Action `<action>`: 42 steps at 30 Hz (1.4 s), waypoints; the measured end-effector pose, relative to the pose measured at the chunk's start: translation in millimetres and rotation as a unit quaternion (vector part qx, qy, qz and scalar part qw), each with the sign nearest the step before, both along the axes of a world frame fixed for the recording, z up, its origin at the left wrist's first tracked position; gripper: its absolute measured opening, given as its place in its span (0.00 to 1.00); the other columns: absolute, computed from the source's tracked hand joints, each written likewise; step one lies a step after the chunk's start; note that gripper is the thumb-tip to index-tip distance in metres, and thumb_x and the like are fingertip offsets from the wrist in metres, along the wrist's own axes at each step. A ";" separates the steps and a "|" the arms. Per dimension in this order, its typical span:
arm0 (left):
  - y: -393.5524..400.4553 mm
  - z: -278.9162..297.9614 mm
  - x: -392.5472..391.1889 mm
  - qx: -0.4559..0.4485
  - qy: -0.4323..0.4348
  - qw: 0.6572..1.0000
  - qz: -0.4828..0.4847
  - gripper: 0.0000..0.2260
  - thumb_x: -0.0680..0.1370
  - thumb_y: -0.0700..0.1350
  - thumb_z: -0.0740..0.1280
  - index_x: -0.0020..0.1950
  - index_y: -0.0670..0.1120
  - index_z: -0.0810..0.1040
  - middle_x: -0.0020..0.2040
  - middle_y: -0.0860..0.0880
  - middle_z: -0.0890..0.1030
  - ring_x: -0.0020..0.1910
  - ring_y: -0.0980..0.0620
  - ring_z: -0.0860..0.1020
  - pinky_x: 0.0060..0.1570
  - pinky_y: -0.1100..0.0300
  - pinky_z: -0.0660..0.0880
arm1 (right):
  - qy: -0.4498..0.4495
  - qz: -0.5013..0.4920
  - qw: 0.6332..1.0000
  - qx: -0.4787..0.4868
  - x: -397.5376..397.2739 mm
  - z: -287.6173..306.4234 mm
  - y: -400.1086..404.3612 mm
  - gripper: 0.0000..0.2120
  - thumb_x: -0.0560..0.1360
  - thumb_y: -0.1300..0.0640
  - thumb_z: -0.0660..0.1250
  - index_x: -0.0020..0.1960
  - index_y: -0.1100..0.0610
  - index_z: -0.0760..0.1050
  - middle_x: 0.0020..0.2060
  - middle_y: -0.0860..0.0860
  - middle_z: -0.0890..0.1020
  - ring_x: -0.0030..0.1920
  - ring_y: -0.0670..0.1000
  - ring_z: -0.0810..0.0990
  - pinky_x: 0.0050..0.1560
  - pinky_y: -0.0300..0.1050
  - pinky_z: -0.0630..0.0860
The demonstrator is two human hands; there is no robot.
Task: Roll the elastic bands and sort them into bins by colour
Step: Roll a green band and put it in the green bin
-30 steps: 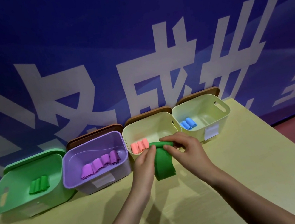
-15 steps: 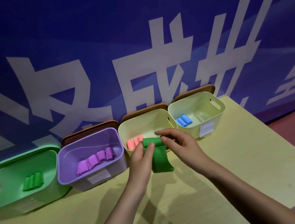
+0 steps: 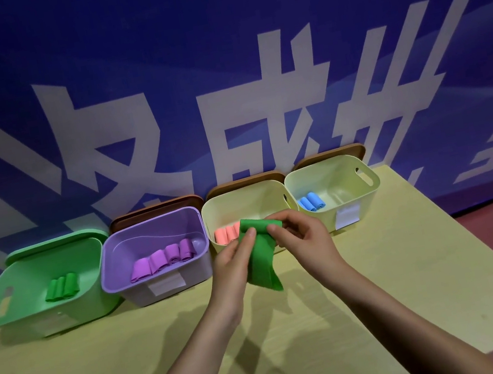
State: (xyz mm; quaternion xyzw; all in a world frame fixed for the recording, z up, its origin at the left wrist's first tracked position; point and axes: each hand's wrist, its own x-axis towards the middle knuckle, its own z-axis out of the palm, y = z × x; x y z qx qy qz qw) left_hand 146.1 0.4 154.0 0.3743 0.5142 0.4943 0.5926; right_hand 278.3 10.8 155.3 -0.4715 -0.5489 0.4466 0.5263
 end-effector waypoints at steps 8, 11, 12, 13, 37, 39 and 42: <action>2.9 2.8 5.3 0.029 0.050 0.998 0.022 0.09 0.80 0.47 0.62 0.45 0.50 0.80 0.42 0.49 0.81 0.44 0.53 0.76 0.44 0.60 0.70 | 0.029 -0.034 0.999 0.005 0.9 -4.7 0.1 0.09 0.75 0.65 0.67 0.46 0.53 0.81 0.40 0.48 0.83 0.41 0.46 0.78 0.44 0.38 0.75; 2.7 -0.8 8.0 0.038 0.072 0.997 0.015 0.09 0.80 0.48 0.63 0.45 0.47 0.80 0.40 0.46 0.78 0.41 0.51 0.73 0.43 0.57 0.67 | 0.024 -0.043 0.999 0.005 -0.5 -4.8 0.7 0.11 0.74 0.68 0.68 0.46 0.52 0.81 0.37 0.42 0.81 0.38 0.40 0.76 0.41 0.32 0.72; 2.9 -1.7 8.6 0.042 0.075 0.996 0.017 0.10 0.80 0.49 0.63 0.46 0.46 0.80 0.40 0.45 0.77 0.41 0.50 0.73 0.42 0.57 0.67 | 0.018 -0.046 0.999 0.012 -1.5 -6.2 0.1 0.12 0.74 0.68 0.68 0.46 0.51 0.81 0.37 0.42 0.81 0.38 0.40 0.76 0.42 0.32 0.72; 3.5 -3.0 8.6 0.042 0.075 0.996 0.021 0.11 0.80 0.49 0.63 0.46 0.45 0.80 0.40 0.44 0.78 0.40 0.50 0.73 0.42 0.56 0.67 | 0.006 -0.049 0.999 0.023 -2.7 -7.9 -0.6 0.14 0.73 0.69 0.69 0.46 0.49 0.81 0.38 0.42 0.81 0.38 0.40 0.76 0.43 0.33 0.72; 10.4 -9.9 4.3 0.029 0.085 0.996 0.023 0.13 0.80 0.49 0.62 0.47 0.41 0.81 0.41 0.44 0.81 0.40 0.52 0.75 0.42 0.58 0.69 | 0.009 -0.010 1.000 0.001 -3.9 0.1 0.2 0.16 0.78 0.65 0.64 0.49 0.46 0.82 0.42 0.46 0.84 0.43 0.44 0.81 0.45 0.37 0.77; 10.8 -8.4 2.9 0.027 0.093 0.995 0.023 0.12 0.80 0.49 0.63 0.45 0.43 0.81 0.39 0.47 0.80 0.38 0.54 0.74 0.39 0.59 0.68 | -0.042 -0.031 0.998 0.033 -4.3 -5.5 2.0 0.16 0.77 0.63 0.65 0.50 0.42 0.81 0.42 0.47 0.83 0.45 0.47 0.80 0.47 0.41 0.77; 10.8 -6.2 1.1 0.036 0.095 0.995 0.015 0.10 0.81 0.46 0.61 0.44 0.46 0.79 0.34 0.50 0.74 0.33 0.55 0.71 0.30 0.64 0.67 | -0.139 -0.054 0.983 0.104 -4.3 -11.4 4.1 0.13 0.76 0.60 0.66 0.54 0.44 0.81 0.40 0.49 0.80 0.42 0.46 0.78 0.45 0.38 0.75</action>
